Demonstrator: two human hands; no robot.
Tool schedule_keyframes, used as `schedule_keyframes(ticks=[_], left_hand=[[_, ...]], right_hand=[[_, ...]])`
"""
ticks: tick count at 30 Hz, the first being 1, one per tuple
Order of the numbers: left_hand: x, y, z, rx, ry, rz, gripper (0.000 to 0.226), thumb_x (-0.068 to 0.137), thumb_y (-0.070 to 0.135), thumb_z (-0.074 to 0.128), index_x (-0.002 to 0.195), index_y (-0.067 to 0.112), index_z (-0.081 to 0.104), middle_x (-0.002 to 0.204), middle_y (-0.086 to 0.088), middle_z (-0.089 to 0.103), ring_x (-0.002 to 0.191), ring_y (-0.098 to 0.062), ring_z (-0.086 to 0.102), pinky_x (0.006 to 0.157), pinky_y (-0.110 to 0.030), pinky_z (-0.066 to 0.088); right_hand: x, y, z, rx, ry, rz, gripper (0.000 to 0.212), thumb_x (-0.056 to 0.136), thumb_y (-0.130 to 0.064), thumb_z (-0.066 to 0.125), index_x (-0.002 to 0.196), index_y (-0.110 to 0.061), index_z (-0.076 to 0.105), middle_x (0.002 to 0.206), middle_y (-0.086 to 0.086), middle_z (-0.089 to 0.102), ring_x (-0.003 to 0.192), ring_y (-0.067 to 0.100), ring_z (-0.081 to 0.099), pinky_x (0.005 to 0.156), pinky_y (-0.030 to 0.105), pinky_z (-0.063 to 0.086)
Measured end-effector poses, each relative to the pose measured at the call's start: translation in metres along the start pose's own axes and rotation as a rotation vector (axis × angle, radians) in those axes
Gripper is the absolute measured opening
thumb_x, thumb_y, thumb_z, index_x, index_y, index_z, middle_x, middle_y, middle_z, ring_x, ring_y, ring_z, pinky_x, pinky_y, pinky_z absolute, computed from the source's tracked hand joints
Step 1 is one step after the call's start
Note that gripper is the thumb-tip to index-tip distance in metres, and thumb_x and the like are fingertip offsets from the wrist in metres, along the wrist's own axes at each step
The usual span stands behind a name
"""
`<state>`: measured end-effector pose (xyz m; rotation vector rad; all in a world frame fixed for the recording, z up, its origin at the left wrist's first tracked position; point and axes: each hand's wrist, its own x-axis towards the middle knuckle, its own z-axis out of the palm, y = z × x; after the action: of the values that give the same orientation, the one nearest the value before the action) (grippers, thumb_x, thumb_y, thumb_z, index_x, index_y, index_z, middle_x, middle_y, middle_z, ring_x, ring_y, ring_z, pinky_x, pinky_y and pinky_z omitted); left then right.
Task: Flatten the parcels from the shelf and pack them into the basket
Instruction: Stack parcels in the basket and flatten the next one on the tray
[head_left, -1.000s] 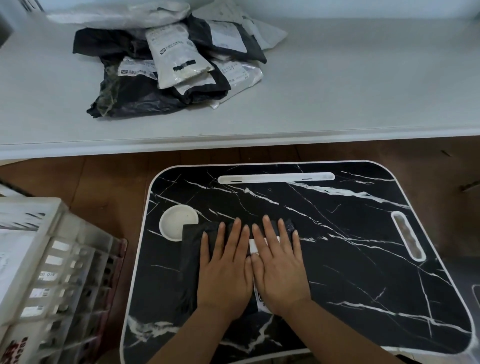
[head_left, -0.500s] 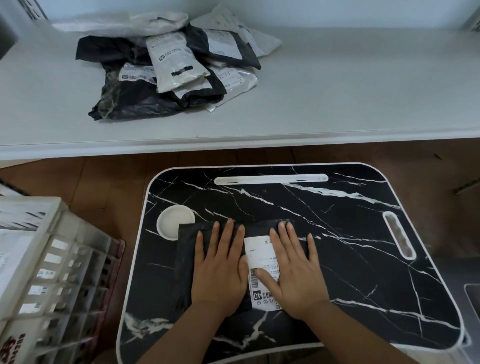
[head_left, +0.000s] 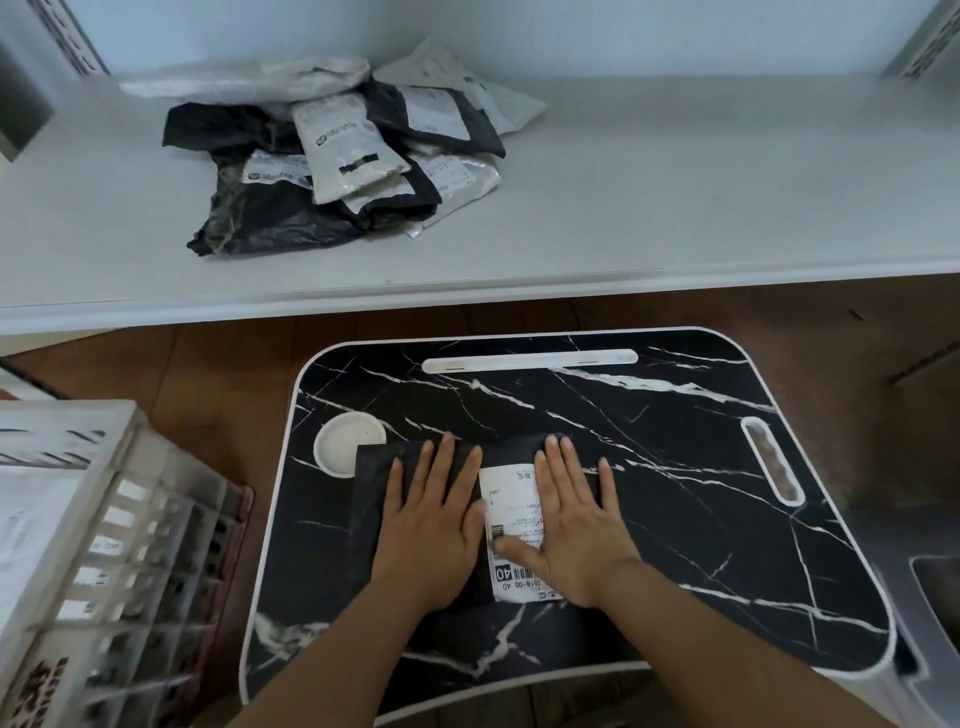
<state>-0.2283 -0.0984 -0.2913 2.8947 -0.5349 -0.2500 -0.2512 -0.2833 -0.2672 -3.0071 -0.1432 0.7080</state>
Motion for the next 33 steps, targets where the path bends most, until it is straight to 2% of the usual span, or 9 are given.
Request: schedule_keyframes(ticks=[3, 7, 10, 13, 15, 18, 21, 28, 33], left_hand=[[-0.006, -0.025, -0.005, 0.03, -0.031, 0.048, 0.07, 0.088, 0.067, -0.013, 0.15, 0.036, -0.002, 0.159, 0.005, -0.005, 0.147, -0.016, -0.006, 0.115, -0.04, -0.008], [-0.023, -0.051, -0.017, 0.123, -0.1, 0.008, 0.069, 0.097, 0.06, 0.001, 0.147, 0.024, 0.03, 0.153, 0.004, 0.033, 0.145, -0.016, 0.019, 0.113, -0.041, 0.01], [-0.02, -0.044, -0.032, 0.026, -0.043, -0.011, 0.095, 0.077, 0.072, -0.024, 0.152, 0.028, 0.014, 0.159, 0.009, 0.012, 0.148, -0.012, 0.005, 0.119, -0.034, 0.002], [-0.002, -0.026, -0.049, -0.087, 0.018, -0.111, 0.075, 0.092, 0.065, 0.02, 0.153, 0.024, 0.009, 0.16, 0.003, 0.013, 0.147, -0.017, 0.011, 0.119, -0.038, 0.01], [0.006, -0.013, -0.058, -0.18, -0.059, -0.144, 0.081, 0.091, 0.053, 0.048, 0.154, 0.023, 0.006, 0.16, 0.0, 0.012, 0.145, -0.021, 0.018, 0.118, -0.04, 0.019], [0.009, -0.001, -0.059, -0.206, -0.142, -0.128, 0.08, 0.09, 0.044, 0.056, 0.153, 0.019, 0.012, 0.158, -0.003, 0.021, 0.142, -0.023, 0.025, 0.115, -0.038, 0.027], [0.005, -0.003, -0.059, -0.256, -0.177, -0.133, 0.08, 0.089, 0.038, 0.059, 0.153, 0.019, 0.014, 0.156, -0.004, 0.024, 0.142, -0.022, 0.025, 0.116, -0.036, 0.025], [0.01, -0.02, -0.105, -0.308, -0.217, -0.036, 0.096, 0.077, 0.047, 0.069, 0.152, 0.026, 0.013, 0.155, -0.001, 0.028, 0.142, -0.023, 0.025, 0.116, -0.047, 0.019], [0.003, -0.079, -0.173, -0.453, -0.311, -0.028, 0.048, 0.079, 0.039, 0.075, 0.114, 0.009, 0.06, 0.113, -0.004, 0.064, 0.101, -0.021, 0.059, 0.086, -0.029, 0.045]], right_hand=[[-0.007, 0.009, -0.005, 0.007, -0.074, 0.022, 0.117, 0.059, -0.092, -0.004, 0.14, -0.014, -0.034, 0.145, 0.004, -0.046, 0.132, 0.019, -0.045, 0.113, 0.054, -0.02], [-0.021, 0.025, -0.006, 0.073, -0.096, 0.042, 0.13, 0.049, -0.098, 0.013, 0.141, -0.019, -0.032, 0.151, -0.001, -0.039, 0.136, 0.018, -0.039, 0.113, 0.052, -0.02], [-0.028, 0.018, -0.019, 0.329, 0.085, 0.118, 0.138, 0.048, -0.095, 0.042, 0.154, -0.017, 0.001, 0.161, 0.001, 0.003, 0.148, 0.018, -0.003, 0.119, 0.047, 0.002], [-0.023, -0.001, -0.03, 0.755, 0.348, 0.408, 0.103, 0.058, -0.066, 0.078, 0.137, -0.011, 0.041, 0.135, 0.006, 0.043, 0.128, 0.022, 0.039, 0.107, 0.038, 0.037], [-0.014, -0.008, -0.027, 1.072, 0.282, 0.596, 0.093, 0.052, -0.05, 0.09, 0.124, -0.005, 0.05, 0.121, 0.009, 0.055, 0.111, 0.025, 0.057, 0.095, 0.038, 0.05], [-0.011, -0.014, -0.024, 1.45, 0.092, 0.652, 0.074, 0.045, -0.03, 0.096, 0.104, 0.0, 0.064, 0.091, 0.014, 0.073, 0.077, 0.029, 0.072, 0.072, 0.046, 0.06], [-0.018, -0.021, -0.031, 1.556, -0.034, 0.607, 0.035, 0.063, -0.001, 0.087, 0.093, 0.004, 0.069, 0.085, 0.02, 0.074, 0.074, 0.033, 0.072, 0.074, 0.049, 0.059], [-0.027, -0.051, -0.076, 1.461, -0.075, 0.276, 0.028, 0.079, 0.005, 0.071, 0.105, -0.001, 0.062, 0.087, 0.017, 0.074, 0.077, 0.032, 0.073, 0.058, 0.033, 0.056], [-0.011, -0.097, -0.128, 1.34, -0.103, 0.034, 0.027, 0.079, 0.004, 0.071, 0.105, -0.004, 0.065, 0.091, 0.018, 0.074, 0.082, 0.034, 0.072, 0.07, 0.042, 0.058]])
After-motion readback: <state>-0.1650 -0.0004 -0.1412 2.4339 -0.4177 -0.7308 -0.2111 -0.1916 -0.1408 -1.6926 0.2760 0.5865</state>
